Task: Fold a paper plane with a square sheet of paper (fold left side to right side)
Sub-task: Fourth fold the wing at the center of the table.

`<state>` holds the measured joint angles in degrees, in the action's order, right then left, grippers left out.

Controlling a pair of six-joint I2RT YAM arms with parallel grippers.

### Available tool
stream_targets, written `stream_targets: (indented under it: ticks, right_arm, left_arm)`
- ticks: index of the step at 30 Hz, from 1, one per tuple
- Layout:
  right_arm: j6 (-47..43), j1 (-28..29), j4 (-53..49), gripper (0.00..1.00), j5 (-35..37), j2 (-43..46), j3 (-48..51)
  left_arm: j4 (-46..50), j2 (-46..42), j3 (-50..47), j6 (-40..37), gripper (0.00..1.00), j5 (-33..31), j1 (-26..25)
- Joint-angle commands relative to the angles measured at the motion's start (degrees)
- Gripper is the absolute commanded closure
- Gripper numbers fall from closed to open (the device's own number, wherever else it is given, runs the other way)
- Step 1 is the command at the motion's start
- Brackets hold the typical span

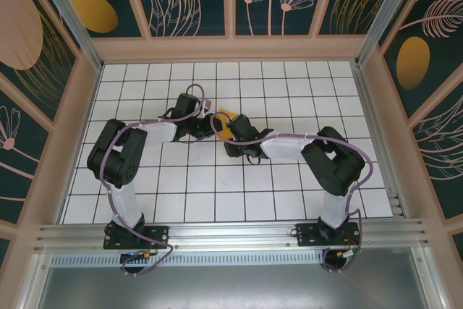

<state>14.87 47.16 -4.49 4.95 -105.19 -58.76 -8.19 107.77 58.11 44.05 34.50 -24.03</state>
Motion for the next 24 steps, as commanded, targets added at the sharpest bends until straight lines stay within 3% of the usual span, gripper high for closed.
stream_targets:
  ticks: [1, 8, 11, 15, 20, 24]
  right_arm:
    - [-1.2, 0.5, -0.5, 0.62, 1.5, -1.2, -1.4]
    - [-1.1, 0.5, 0.0, 0.71, 0.9, -1.4, -0.8]
    - [-1.2, 0.4, -0.1, 0.76, 0.9, -1.4, -0.5]
    - [-0.9, 0.1, 0.4, 0.82, 0.1, -1.0, 0.2]
    - [-0.1, -0.7, 2.6, 0.87, -3.7, 0.1, 1.8]
    - [1.1, -2.1, 5.2, 0.87, -7.6, 1.4, 3.5]
  left_arm:
    - [1.7, -0.6, 1.9, -0.2, 0.86, 0.6, -0.4]
    - [3.1, -0.6, 3.1, -1.0, 0.83, 0.3, -0.4]
    - [4.5, -0.8, 4.1, -2.1, 0.73, -0.3, -0.4]
    - [7.0, -2.1, 5.2, -4.0, 0.68, -1.4, -0.1]
    - [8.9, -6.1, 5.0, -6.2, 0.47, -2.5, 1.6]
    - [9.2, -9.2, 2.8, -6.6, 0.41, -3.6, 3.3]
